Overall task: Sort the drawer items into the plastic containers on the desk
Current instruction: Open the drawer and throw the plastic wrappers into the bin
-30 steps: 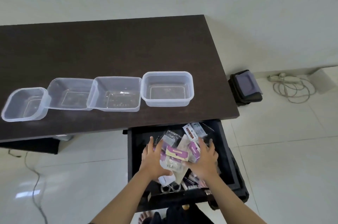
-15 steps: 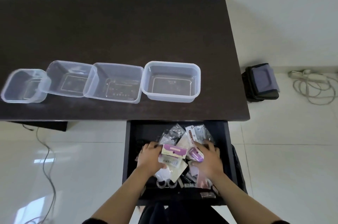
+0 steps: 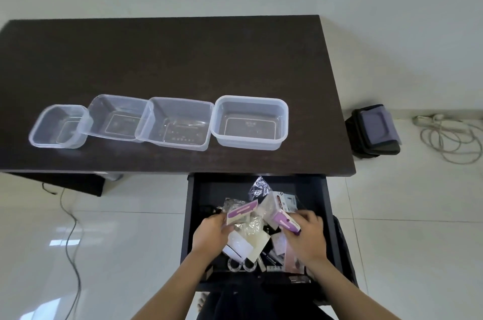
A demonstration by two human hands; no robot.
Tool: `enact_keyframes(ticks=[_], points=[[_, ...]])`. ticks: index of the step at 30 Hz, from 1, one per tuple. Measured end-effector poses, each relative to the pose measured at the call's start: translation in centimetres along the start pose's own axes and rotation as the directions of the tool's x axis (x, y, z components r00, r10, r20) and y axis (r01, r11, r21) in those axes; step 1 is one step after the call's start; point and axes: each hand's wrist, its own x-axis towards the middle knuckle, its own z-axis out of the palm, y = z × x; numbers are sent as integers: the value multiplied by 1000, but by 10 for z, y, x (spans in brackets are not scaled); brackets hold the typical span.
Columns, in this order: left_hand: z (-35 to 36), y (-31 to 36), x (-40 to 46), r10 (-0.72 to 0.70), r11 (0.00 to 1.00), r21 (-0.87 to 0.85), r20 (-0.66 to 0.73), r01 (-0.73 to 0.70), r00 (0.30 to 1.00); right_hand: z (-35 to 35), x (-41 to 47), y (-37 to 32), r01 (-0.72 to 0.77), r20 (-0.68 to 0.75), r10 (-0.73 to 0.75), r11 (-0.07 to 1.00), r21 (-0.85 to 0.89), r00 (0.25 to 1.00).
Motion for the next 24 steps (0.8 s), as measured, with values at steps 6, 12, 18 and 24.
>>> enact_keyframes(ticks=[6,12,18,24], points=[[-11,4,-16,-23,992,-128,-51,17,998,-4,-6,-9,21,-52,-19,999,47,998],[-24,7,-34,25,981,-188,-121,-48,992,-15,-19,-24,61,-174,-43,993,101,984],[-31,7,-63,44,959,-267,-179,-92,983,-33,-43,-43,93,-258,-49,983,160,965],[-29,18,-95,54,931,-344,-197,-121,979,-54,-73,-50,184,-334,-97,953,240,938]])
